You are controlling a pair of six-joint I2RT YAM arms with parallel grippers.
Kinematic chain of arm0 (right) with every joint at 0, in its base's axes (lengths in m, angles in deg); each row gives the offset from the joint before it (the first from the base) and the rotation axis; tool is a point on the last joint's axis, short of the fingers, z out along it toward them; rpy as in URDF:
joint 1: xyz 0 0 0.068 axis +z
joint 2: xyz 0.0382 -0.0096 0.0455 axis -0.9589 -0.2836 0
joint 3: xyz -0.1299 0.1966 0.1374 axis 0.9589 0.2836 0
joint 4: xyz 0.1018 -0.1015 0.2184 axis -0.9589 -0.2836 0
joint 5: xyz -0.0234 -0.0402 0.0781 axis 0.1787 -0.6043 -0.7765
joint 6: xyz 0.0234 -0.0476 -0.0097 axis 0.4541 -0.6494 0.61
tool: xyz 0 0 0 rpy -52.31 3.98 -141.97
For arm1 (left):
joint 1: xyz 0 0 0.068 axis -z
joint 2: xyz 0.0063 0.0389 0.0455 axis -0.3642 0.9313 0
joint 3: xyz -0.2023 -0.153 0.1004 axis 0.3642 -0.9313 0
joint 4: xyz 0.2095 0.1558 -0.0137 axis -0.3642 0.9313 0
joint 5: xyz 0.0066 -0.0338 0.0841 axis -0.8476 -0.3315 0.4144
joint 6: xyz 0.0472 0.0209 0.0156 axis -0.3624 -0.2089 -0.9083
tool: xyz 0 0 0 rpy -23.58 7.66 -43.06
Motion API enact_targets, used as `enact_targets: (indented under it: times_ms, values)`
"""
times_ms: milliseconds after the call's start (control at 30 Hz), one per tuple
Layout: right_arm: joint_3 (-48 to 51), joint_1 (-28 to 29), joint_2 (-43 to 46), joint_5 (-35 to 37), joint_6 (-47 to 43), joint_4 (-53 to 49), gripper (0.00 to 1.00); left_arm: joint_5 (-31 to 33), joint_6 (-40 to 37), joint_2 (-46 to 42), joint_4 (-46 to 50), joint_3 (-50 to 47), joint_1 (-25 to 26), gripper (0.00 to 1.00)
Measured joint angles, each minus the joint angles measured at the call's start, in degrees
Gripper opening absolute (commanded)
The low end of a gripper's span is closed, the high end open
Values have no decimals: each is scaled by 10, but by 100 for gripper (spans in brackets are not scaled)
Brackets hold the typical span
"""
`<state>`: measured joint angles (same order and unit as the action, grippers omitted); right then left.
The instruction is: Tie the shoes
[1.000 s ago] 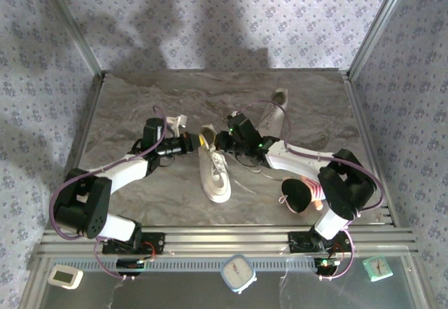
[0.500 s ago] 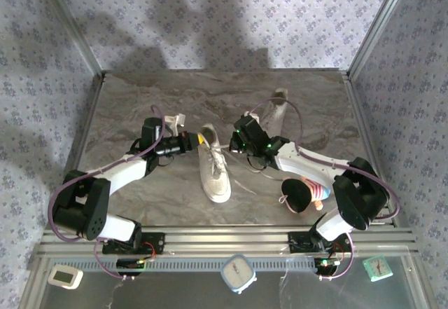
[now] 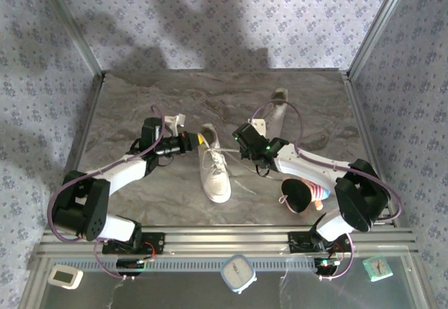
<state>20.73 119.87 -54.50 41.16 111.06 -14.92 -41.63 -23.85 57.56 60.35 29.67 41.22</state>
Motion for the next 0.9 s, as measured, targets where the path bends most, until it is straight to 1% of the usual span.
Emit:
enact_targets:
  times_ms: [33, 67, 133, 233, 300, 400, 467, 533, 600, 633, 667, 900]
  values:
    - [0, 9, 8, 16, -3, -6, 38, 0, 0, 0, 0, 0, 0, 0]
    - [0, 18, 17, 30, -6, -11, 39, 0, 0, 0, 1, 0, 0, 0]
    - [0, 48, 45, 61, -20, -13, 39, 0, 1, 0, 2, 0, -1, 0]
    - [10, 98, 87, 66, -73, 25, 38, 0, 7, 0, 5, 0, -3, 0]
    - [17, 123, 100, 38, -106, 56, 38, 0, 11, 0, 7, 0, -4, 0]
    - [31, 141, 97, -29, -154, 108, 37, 0, 17, 0, 8, 0, -4, 0]
    - [33, 149, 80, -68, -183, 127, 37, 0, 19, 0, 8, 0, -4, 0]
    - [30, 157, 50, -84, -201, 136, 37, 0, 20, 0, 8, 0, -4, 0]
    - [14, 163, 15, -80, -195, 127, 40, 0, 24, 0, 8, 0, -4, 0]
    - [5, 164, -2, -71, -182, 122, 43, 1, 26, 0, 8, 0, -4, 0]
    - [-1, 164, -13, -61, -159, 118, 44, 2, 29, 0, 9, 0, -4, 0]
    - [-20, 162, -22, -27, 10, 110, 42, 5, 39, 0, 13, 17, -7, 0]
